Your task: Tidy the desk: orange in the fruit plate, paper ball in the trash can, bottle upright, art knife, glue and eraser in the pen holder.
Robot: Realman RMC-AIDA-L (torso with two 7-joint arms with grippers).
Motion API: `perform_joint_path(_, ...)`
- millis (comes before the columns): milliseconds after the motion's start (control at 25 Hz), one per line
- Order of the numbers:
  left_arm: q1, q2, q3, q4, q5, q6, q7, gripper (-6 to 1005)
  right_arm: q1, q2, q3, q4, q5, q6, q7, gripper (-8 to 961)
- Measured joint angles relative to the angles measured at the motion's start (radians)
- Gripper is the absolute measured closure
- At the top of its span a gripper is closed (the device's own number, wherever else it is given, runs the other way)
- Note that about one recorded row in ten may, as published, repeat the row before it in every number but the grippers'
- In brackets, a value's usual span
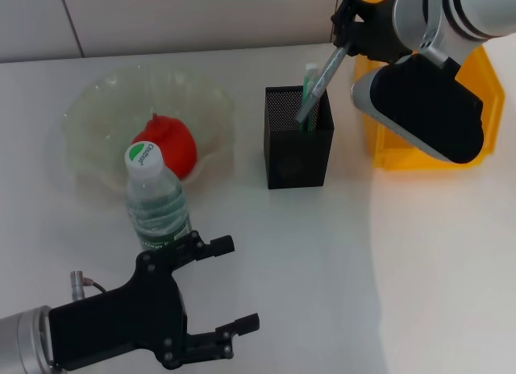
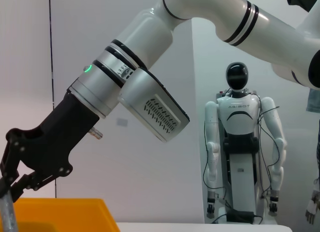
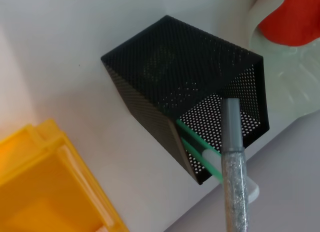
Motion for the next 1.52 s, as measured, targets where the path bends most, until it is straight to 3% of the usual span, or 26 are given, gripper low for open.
perform_joint_path(1520,-0.028,0.003,-0.01,0.002,-0.011,-0.009,0.0,139,0.116,0.002,0.015,0.104,0.0,-0.083,0.066,816)
